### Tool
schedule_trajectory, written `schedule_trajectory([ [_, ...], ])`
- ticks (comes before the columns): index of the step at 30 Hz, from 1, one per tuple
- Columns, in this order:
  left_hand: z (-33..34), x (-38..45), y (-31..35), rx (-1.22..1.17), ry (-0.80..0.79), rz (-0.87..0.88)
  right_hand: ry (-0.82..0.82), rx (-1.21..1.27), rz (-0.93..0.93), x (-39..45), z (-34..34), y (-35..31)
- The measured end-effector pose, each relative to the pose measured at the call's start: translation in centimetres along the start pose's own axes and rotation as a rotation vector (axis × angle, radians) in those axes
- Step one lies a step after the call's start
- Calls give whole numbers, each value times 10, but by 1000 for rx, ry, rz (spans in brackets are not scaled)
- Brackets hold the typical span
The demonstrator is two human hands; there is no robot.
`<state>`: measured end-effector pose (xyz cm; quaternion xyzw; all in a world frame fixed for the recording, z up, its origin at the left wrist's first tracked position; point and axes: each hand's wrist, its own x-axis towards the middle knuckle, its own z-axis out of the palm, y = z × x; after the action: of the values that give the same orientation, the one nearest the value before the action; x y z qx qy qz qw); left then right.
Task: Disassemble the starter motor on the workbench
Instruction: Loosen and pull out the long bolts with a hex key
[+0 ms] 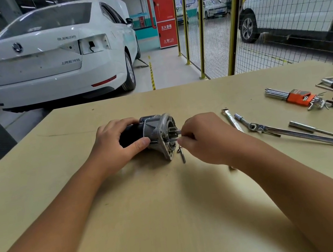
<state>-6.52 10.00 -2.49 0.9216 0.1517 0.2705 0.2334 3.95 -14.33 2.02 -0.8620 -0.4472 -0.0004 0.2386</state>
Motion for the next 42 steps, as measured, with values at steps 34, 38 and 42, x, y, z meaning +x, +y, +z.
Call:
schedule_trajectory([
  [34,2,-2,4,-4,36,-5,116,-48,43,-3,0,-3],
  [38,4,-2,5,-12,49,-12,115,7,29,-3,-1,-2],
  [42,4,-3,4,-28,52,-14,77,125,34,-2,3,-2],
])
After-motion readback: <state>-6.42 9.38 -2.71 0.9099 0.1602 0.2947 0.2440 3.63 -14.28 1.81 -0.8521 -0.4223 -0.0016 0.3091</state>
